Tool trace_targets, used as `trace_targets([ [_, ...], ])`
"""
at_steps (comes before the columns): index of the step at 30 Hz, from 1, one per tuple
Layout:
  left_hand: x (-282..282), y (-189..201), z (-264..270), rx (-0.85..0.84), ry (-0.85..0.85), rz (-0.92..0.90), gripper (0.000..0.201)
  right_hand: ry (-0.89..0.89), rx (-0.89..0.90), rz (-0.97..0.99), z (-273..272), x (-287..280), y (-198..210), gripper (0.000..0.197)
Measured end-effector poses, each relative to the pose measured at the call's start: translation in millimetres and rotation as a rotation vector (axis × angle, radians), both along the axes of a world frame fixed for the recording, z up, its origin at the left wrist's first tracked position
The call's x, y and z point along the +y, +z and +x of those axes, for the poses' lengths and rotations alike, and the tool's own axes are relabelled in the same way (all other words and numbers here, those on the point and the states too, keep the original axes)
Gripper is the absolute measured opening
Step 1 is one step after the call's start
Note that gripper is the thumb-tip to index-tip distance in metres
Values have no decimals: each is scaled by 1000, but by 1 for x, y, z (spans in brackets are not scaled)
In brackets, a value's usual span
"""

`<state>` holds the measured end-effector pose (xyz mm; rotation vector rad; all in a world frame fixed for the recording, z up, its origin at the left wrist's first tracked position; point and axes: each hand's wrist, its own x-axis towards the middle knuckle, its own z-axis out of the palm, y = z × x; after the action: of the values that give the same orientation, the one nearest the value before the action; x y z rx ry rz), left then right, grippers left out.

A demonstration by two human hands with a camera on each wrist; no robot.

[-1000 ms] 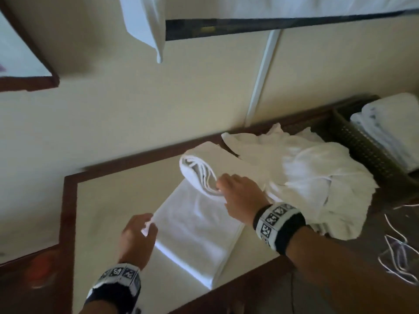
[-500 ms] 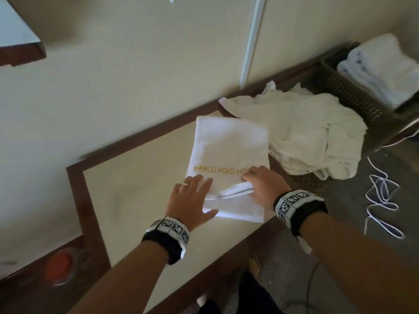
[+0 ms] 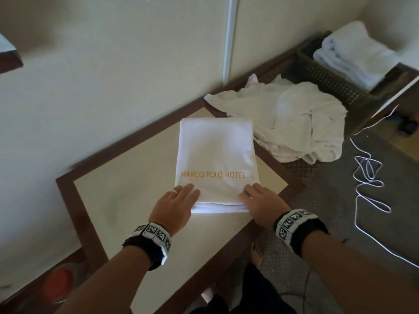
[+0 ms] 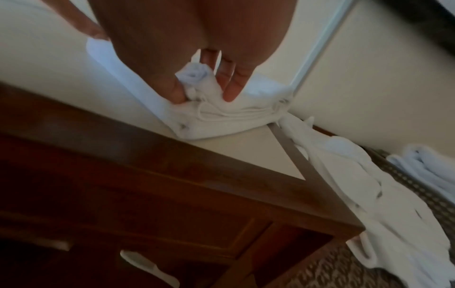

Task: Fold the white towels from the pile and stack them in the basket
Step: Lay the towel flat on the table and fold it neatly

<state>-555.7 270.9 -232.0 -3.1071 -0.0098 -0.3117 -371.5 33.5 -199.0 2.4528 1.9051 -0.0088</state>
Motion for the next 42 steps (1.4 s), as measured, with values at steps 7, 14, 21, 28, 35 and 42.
trace_targets([
  [7,-18,23,5,-258,-14,-99,28,15,-33,68,-1,5,24,25],
  [14,-24,18,-10,16,157,-259,36,-184,146,-167,1,-4,15,39],
  [21,-7,34,34,401,782,-491,75,-865,496,-30,11,16,3,72],
  [28,-6,32,64,396,982,-831,74,-1084,851,69,23,37,-13,80],
  [35,-22,63,106,106,914,-1057,44,-1022,943,207,65,35,22,61],
  [42,-65,122,212,-86,716,-1072,36,-909,909,396,172,-18,83,43],
])
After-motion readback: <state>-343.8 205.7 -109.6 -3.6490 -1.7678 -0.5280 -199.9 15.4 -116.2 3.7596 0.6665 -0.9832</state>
